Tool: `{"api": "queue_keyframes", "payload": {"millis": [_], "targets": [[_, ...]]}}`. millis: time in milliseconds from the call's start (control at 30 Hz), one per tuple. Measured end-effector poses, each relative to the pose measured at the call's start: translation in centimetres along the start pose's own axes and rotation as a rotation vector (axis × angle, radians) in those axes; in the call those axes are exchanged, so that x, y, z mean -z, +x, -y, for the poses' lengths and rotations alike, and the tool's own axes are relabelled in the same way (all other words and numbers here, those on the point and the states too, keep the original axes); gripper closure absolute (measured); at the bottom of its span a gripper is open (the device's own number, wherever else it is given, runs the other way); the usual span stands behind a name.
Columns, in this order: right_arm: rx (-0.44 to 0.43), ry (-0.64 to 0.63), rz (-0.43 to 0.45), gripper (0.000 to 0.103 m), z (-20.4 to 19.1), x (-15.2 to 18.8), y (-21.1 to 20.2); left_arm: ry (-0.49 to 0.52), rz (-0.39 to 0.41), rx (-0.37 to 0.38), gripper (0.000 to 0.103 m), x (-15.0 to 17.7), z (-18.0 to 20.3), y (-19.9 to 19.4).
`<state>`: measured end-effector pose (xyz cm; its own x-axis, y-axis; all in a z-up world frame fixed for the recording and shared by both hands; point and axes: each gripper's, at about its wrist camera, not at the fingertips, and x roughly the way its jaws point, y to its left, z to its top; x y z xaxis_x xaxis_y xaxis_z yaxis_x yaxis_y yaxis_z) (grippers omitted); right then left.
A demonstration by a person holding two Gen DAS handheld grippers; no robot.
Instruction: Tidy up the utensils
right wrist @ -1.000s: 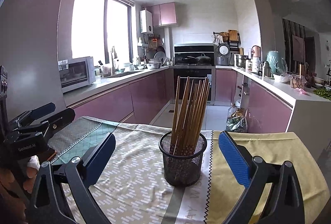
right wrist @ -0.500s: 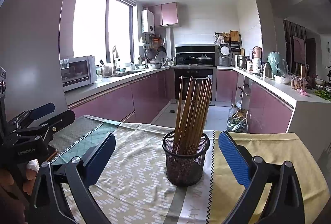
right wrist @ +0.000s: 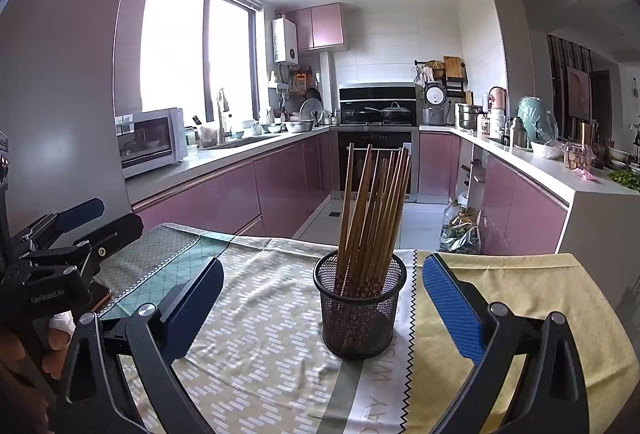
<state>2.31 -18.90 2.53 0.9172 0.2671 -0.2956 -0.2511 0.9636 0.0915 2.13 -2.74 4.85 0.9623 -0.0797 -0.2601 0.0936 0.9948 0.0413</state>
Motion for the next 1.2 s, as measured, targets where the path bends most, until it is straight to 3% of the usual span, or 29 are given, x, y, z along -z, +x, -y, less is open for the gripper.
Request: {"api": "queue_keyframes", "payload": {"millis": [1200], "targets": [[-0.003, 0.006, -0.003, 0.007, 0.13, 0.11, 0.30, -0.006, -0.007, 0.001, 0.006, 0.02, -0.02, 0.09]]}}
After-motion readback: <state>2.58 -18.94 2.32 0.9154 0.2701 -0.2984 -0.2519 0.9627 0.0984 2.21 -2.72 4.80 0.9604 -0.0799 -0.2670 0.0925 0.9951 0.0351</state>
